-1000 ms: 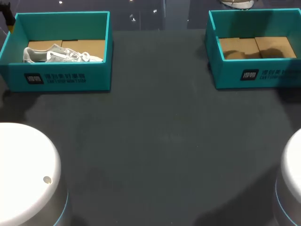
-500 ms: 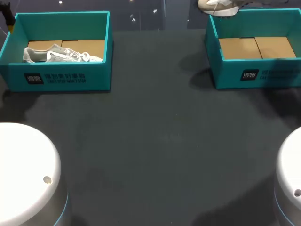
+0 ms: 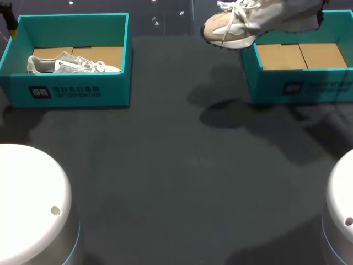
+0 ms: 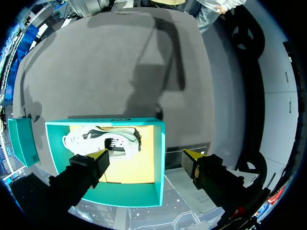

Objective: Take the shoe out of the shoebox, open the shoe tongue, remove and reinsert the insole, then place the shoe into the shoebox

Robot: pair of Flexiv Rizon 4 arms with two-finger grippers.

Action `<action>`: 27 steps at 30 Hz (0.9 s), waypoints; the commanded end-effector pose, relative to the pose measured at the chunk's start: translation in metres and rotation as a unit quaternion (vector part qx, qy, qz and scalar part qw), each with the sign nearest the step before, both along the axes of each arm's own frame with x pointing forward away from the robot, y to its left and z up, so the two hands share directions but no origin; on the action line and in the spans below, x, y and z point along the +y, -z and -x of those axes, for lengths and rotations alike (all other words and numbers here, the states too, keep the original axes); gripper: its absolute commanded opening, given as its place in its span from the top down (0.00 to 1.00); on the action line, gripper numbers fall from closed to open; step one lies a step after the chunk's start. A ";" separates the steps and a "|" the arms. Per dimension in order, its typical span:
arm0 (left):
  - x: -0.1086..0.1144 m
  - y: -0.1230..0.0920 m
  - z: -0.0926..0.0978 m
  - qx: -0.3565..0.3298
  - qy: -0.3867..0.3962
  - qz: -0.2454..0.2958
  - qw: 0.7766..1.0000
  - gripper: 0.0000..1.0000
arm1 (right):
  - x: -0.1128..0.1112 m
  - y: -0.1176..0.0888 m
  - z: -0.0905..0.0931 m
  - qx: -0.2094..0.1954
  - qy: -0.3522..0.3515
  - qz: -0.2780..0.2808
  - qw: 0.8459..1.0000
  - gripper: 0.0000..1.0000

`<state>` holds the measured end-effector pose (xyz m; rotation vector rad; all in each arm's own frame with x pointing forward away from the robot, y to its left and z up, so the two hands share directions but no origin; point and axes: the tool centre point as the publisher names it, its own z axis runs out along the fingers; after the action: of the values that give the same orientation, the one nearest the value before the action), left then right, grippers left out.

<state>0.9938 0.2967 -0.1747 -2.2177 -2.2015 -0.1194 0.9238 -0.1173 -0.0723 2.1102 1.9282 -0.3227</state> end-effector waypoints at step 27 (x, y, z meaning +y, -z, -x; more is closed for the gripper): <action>0.000 0.000 0.000 0.000 0.000 -0.001 1.000 0.00 | 0.118 0.070 0.126 -0.075 -0.013 -0.009 0.997 1.00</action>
<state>0.9938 0.2967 -0.1747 -2.2177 -2.2016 -0.1194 0.7995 -0.0046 -0.1296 2.0542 1.8837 -0.1469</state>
